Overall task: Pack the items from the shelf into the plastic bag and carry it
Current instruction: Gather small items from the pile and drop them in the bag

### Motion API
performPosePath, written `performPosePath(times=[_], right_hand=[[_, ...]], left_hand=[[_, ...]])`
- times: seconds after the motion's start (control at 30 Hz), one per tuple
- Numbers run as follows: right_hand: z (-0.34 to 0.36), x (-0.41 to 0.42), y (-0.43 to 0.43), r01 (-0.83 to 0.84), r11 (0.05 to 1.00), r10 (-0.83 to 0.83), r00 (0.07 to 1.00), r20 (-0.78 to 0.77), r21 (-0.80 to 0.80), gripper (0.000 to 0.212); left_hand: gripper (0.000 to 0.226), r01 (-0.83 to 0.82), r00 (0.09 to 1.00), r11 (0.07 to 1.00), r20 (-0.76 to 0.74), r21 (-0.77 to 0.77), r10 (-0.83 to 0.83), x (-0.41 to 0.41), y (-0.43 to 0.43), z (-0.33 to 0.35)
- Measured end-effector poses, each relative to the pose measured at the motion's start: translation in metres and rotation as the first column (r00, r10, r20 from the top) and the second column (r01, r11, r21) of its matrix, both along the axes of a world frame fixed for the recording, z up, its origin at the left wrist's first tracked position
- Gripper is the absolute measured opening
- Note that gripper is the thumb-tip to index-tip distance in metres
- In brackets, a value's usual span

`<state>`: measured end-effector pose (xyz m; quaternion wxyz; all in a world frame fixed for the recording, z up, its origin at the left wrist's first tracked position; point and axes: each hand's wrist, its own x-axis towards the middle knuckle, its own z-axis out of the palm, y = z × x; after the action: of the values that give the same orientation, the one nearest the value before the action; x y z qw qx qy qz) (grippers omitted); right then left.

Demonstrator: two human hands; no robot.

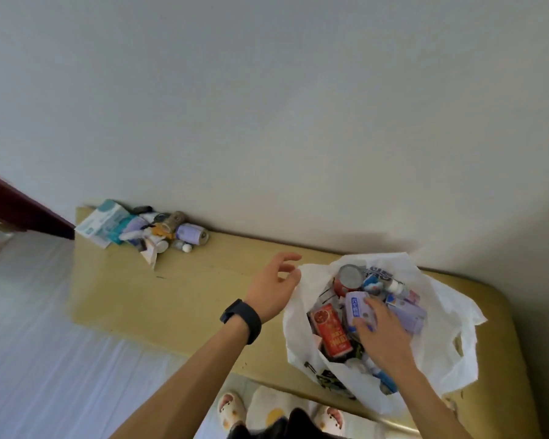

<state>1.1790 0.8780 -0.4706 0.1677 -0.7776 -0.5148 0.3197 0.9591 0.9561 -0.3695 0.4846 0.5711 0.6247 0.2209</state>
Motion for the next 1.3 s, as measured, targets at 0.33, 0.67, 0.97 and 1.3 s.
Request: performPosePath(times=[0.33, 0.67, 0.97, 1.3], right_hand=[[0.139, -0.121, 0.07, -0.169, 0.842, 0.278, 0.95, -0.143, 0.513, 0.019], [0.043, -0.32, 0.183, -0.662, 0.75, 0.66, 0.746, 0.092, -0.01, 0.044], [-0.048, -0.426, 0.297, -0.661, 0.689, 0.725, 0.638, 0.26, -0.298, 0.063], [-0.102, -0.439, 0.334, -0.54, 0.782, 0.617, 0.744, 0.256, -0.312, 0.077]], left_hand=[[0.039, -0.25, 0.963, 0.964, -0.128, -0.093, 0.237, -0.126, 0.006, -0.037], [0.053, -0.188, 0.848, 0.948, -0.529, -0.257, 0.025, -0.325, 0.049, -0.114], [0.062, -0.072, 0.717, 0.905, -0.652, -0.418, -0.245, -0.455, 0.103, -0.18], [0.084, 0.015, 0.746, 0.829, -0.546, -0.558, -0.381, -0.477, 0.091, -0.207]])
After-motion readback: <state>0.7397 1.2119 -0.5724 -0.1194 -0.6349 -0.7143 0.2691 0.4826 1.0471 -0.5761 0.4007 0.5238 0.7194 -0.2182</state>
